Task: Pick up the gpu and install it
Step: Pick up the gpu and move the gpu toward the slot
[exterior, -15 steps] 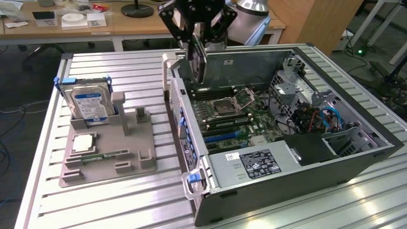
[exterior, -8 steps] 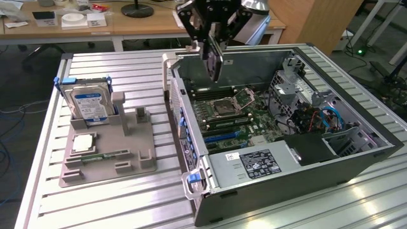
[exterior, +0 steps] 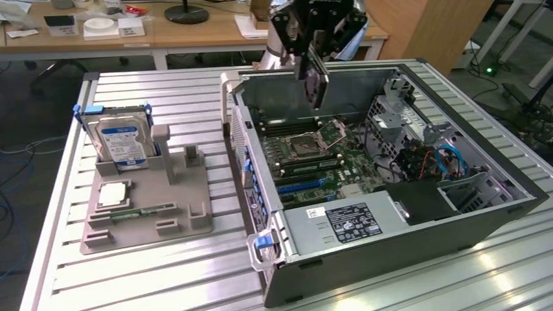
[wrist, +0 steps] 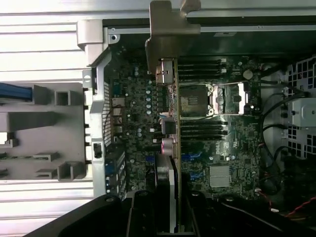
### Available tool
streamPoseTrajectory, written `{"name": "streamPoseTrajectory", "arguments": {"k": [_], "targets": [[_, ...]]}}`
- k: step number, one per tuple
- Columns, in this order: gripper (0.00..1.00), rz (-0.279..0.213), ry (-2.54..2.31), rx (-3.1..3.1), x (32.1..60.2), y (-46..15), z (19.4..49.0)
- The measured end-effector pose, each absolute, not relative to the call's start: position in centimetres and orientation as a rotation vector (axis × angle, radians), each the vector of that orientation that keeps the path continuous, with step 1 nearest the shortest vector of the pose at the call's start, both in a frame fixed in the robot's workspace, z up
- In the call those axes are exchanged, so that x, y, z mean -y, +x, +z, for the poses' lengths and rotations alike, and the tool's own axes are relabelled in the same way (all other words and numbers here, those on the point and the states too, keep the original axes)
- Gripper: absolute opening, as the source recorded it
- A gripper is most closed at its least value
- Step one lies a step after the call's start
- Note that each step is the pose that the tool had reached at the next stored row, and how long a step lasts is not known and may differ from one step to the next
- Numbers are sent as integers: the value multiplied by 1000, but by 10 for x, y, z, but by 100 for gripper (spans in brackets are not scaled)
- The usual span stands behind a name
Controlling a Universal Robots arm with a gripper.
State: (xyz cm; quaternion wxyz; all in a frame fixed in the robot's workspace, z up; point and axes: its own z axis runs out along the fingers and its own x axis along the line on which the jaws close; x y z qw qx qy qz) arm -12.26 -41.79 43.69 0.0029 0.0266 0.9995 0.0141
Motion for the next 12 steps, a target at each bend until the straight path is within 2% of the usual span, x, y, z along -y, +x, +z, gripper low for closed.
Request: {"name": "streamPoseTrajectory", "arguments": {"k": [12], "targets": [[28,44,83,-3134,418,-68,436]]}}
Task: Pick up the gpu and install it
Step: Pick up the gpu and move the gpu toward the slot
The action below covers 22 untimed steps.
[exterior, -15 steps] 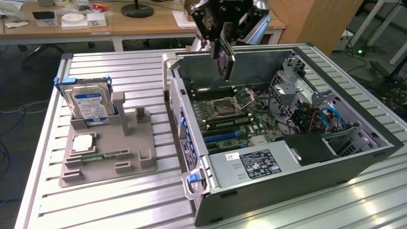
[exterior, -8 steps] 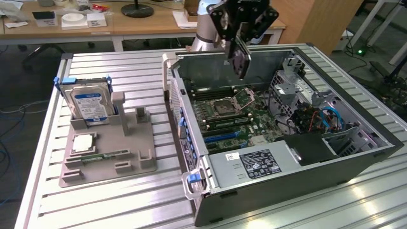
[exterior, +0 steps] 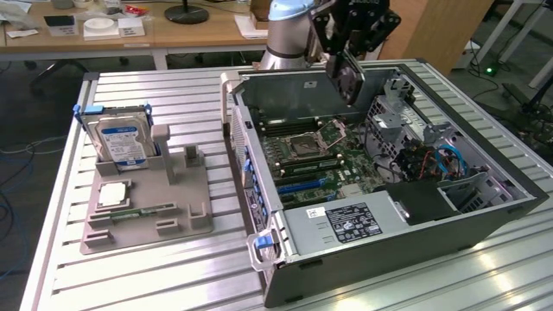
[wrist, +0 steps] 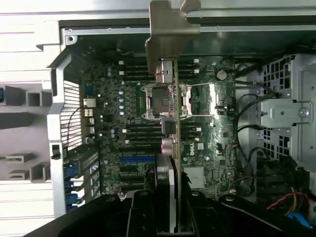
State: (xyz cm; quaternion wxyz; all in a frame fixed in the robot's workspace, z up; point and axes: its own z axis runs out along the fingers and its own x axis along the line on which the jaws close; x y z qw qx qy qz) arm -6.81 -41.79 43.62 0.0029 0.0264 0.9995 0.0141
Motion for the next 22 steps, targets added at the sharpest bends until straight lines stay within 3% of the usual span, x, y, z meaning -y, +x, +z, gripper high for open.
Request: {"name": "streamPoseTrajectory", "arguments": {"k": [14,22], "targets": [[28,44,83,-3134,418,-6,436],[28,44,83,-3134,418,-6,436]]}}
